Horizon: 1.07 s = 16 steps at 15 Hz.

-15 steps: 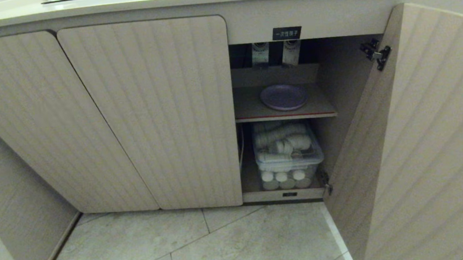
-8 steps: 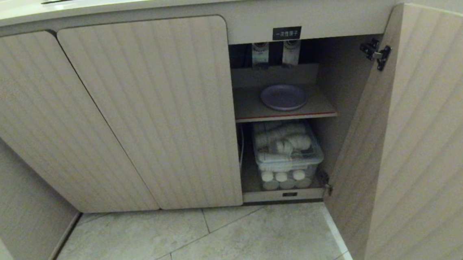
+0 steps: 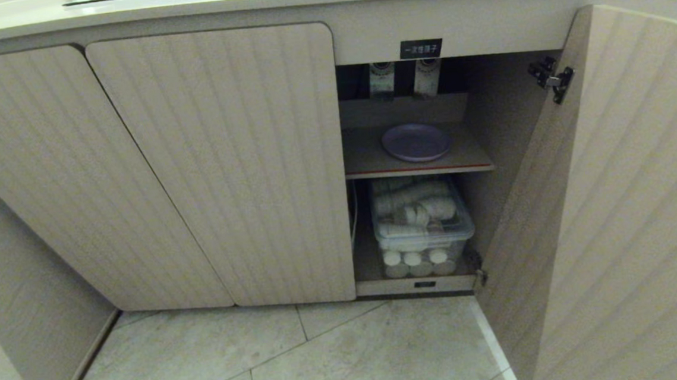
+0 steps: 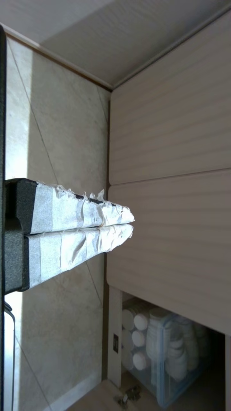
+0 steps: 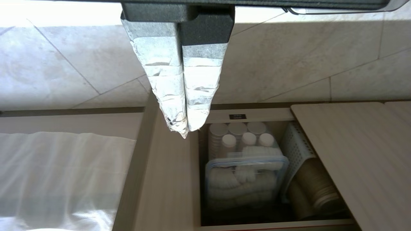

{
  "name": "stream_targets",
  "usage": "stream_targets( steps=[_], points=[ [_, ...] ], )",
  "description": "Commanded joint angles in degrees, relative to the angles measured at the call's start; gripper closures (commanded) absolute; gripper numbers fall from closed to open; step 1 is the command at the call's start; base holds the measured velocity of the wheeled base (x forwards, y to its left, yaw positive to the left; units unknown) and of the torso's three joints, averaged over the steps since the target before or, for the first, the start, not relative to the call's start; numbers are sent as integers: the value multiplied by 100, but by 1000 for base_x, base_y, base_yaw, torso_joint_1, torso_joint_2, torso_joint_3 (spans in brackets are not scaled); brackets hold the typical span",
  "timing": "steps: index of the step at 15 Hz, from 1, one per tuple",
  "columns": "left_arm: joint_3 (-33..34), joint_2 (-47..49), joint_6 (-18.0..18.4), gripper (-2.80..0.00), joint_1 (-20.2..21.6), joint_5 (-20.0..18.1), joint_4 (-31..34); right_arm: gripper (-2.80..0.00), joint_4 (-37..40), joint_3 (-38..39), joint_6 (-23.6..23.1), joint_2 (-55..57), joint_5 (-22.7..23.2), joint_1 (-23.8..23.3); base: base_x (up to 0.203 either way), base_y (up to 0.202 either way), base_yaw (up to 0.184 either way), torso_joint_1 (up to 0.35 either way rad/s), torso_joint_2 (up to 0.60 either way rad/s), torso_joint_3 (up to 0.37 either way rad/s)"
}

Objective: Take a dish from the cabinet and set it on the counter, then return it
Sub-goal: Take the plate from the cabinet

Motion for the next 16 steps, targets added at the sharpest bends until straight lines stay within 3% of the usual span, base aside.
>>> stream_targets(
  steps=[1,4,12,16],
  points=[
    [0,-2,-4,0,0,4,6,0,-4,-3,0,7,-1,1,0,0,0,0,0,0],
    [0,-2,-4,0,0,4,6,0,-4,-6,0,7,-1,1,0,99,-8,2,4,2],
    [0,-2,5,0,0,4,-2,0,-4,-6,0,7,-1,1,0,194,-1,2,3,3],
    [0,-2,5,0,0,4,6,0,-4,2,0,7,-1,1,0,49,-2,0,3,2]
  ],
)
